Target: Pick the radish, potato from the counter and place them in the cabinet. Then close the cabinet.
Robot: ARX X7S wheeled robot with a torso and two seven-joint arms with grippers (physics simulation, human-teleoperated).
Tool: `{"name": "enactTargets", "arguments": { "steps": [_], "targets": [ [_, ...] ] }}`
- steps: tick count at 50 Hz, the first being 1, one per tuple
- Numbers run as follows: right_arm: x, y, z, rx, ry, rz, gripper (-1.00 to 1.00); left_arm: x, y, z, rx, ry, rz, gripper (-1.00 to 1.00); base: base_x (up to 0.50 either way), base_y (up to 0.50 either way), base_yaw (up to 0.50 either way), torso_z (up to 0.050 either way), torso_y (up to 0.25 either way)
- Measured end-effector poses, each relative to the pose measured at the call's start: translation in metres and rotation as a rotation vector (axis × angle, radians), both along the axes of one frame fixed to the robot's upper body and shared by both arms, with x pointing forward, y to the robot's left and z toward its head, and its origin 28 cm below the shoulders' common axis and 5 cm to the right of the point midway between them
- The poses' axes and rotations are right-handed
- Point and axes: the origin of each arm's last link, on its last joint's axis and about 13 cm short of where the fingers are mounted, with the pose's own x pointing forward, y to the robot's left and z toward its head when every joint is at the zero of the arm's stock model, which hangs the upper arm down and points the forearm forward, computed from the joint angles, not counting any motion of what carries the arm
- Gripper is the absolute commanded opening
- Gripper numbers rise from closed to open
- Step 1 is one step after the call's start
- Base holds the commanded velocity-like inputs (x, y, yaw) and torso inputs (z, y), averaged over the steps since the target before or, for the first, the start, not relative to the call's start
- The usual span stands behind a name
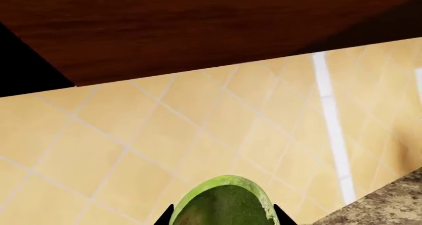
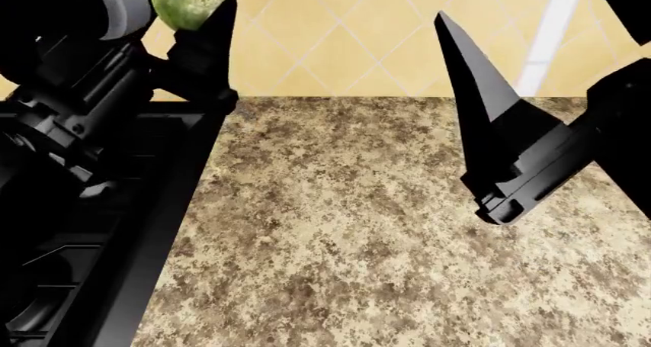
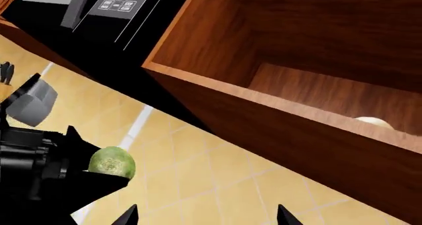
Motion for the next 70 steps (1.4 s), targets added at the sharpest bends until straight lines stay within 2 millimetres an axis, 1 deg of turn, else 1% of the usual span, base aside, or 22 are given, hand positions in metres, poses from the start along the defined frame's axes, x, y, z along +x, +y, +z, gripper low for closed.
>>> {"name": "enactTargets", "arguments": {
  "steps": [13,27,47,56,70],
  "targets": [
    [0.007,-0.005,-0.008,0.009,0.049,-0.078,1.00,-0.022,-0.006,0.023,-0.042,-0.097,-0.038,-1.00,0.00,0.00,0.00,0.000,0.000],
    [0.010,-0.006,-0.014,0.006,0.075,-0.113,1.00,-0.043,-0.013,0.046,-0.103,-0.208,-0.066,-1.00,0.00,0.00,0.00,0.001,0.001],
    [0.014,-0.004,-0.021,-0.005,0.095,-0.121,1.00,-0.064,-0.023,0.088,-0.158,-0.349,-0.091,-1.00,0.00,0.00,0.00,0.000,0.000],
    [0.015,-0.003,-0.022,-0.008,0.099,-0.118,1.00,-0.066,-0.028,0.107,-0.161,-0.390,-0.093,-1.00,0.00,0.00,0.00,0.000,0.000],
    [0.017,-0.001,-0.025,-0.005,0.103,-0.113,1.00,-0.052,-0.036,0.138,-0.167,-0.419,-0.067,-1.00,0.00,0.00,0.00,0.000,0.001]
  ]
}}
